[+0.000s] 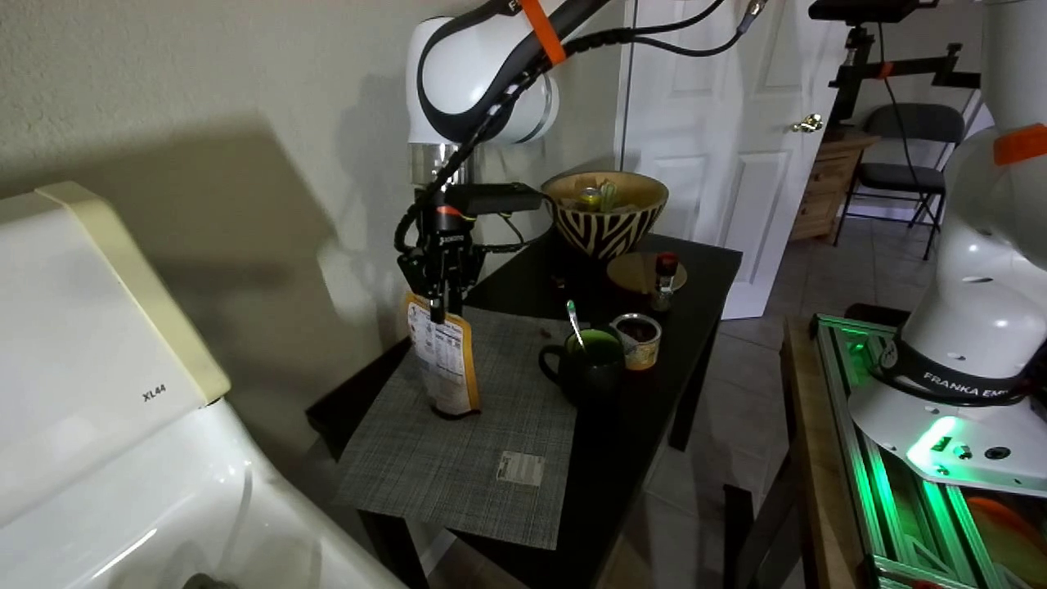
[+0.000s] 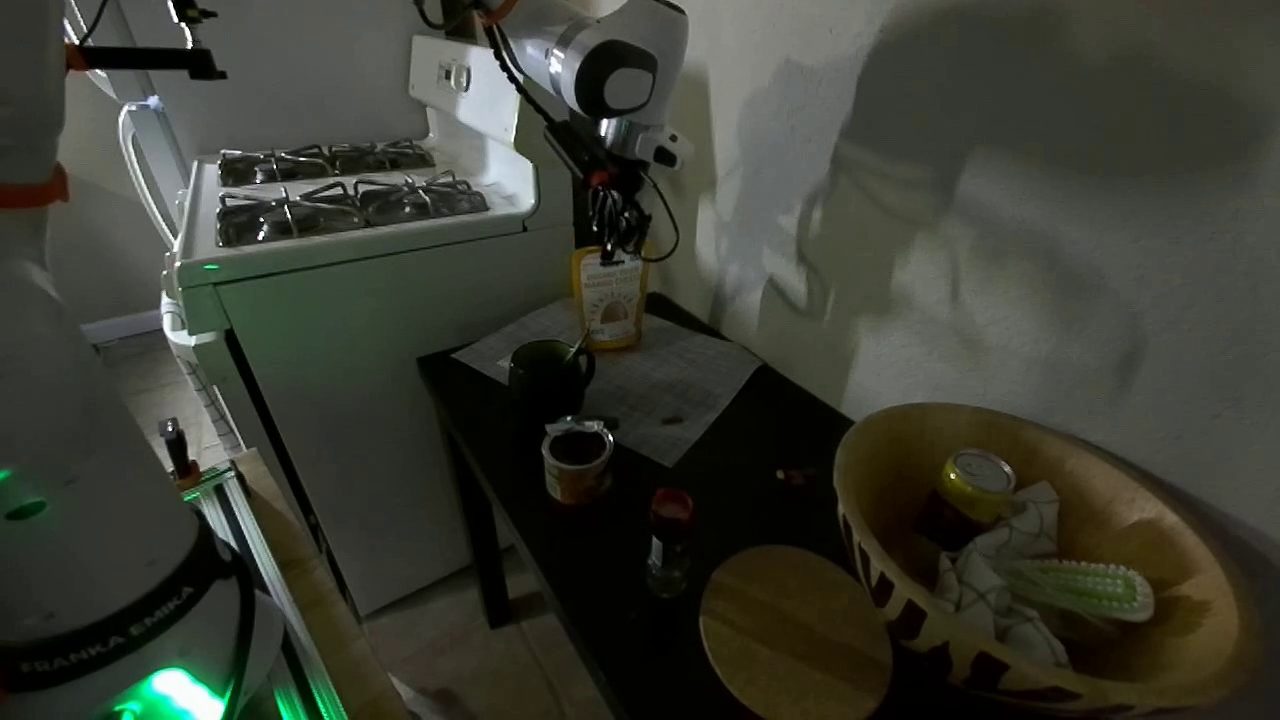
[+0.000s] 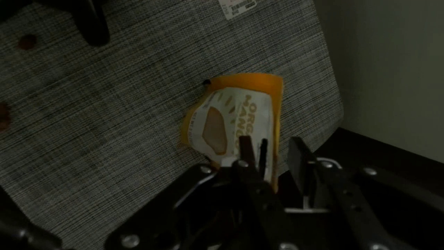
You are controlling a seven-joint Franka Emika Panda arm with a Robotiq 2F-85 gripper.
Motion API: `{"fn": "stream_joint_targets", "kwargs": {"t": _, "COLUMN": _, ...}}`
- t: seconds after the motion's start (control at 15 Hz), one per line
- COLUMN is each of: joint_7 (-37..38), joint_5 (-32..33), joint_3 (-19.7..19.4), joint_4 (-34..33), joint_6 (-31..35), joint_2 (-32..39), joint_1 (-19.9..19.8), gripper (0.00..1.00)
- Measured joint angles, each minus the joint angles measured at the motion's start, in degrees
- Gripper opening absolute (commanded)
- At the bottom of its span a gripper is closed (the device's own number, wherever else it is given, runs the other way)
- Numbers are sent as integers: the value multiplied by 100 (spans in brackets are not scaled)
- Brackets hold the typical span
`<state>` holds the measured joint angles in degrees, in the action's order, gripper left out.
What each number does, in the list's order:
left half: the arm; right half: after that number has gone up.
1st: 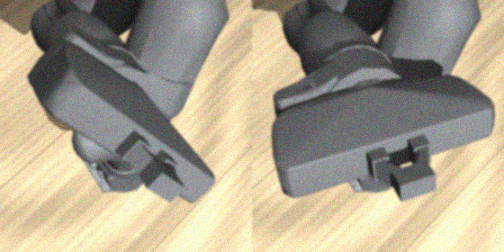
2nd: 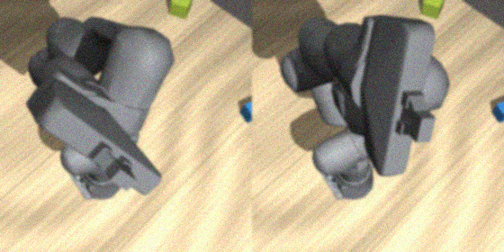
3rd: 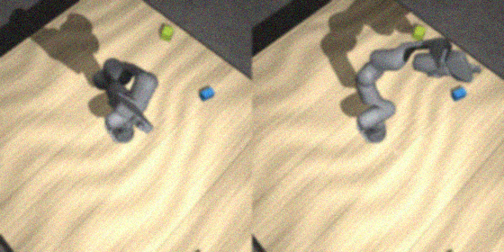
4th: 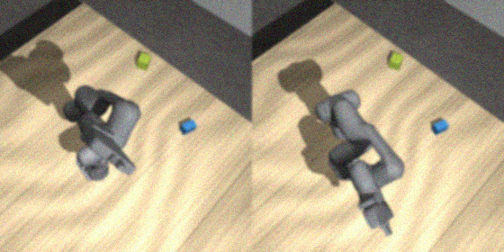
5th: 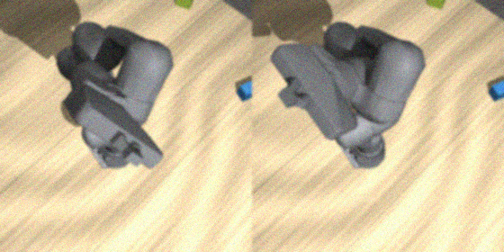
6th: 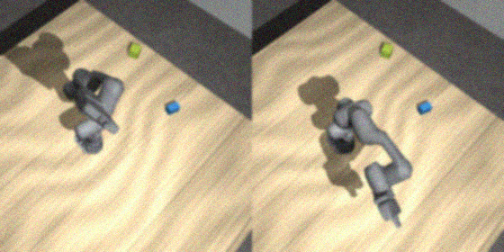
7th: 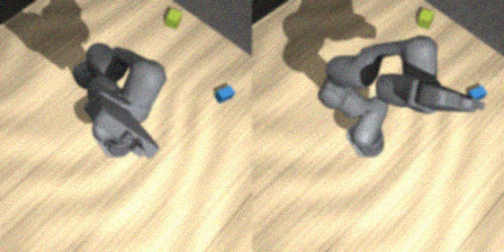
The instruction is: Remove the white packet from the bowl.
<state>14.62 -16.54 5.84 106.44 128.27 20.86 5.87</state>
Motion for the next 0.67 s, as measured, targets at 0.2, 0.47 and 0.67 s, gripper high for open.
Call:
{"fn": "stream_joint_targets", "kwargs": {"t": 0.2, "joint_7": 206, "joint_5": 842, "joint_3": -166, "joint_4": -17, "joint_6": -151, "joint_2": -239, "joint_1": 92, "gripper": 88}}
{"fn": "stream_joint_targets", "kwargs": {"t": 0.47, "joint_7": 352, "joint_5": 2225, "joint_3": -324, "joint_4": -40, "joint_6": -895, "joint_2": -1031, "joint_1": 172, "gripper": 100}}
{"fn": "stream_joint_targets", "kwargs": {"t": 0.67, "joint_7": 414, "joint_5": 3242, "joint_3": -405, "joint_4": 10, "joint_6": -1594, "joint_2": -1753, "joint_1": 139, "gripper": 100}}
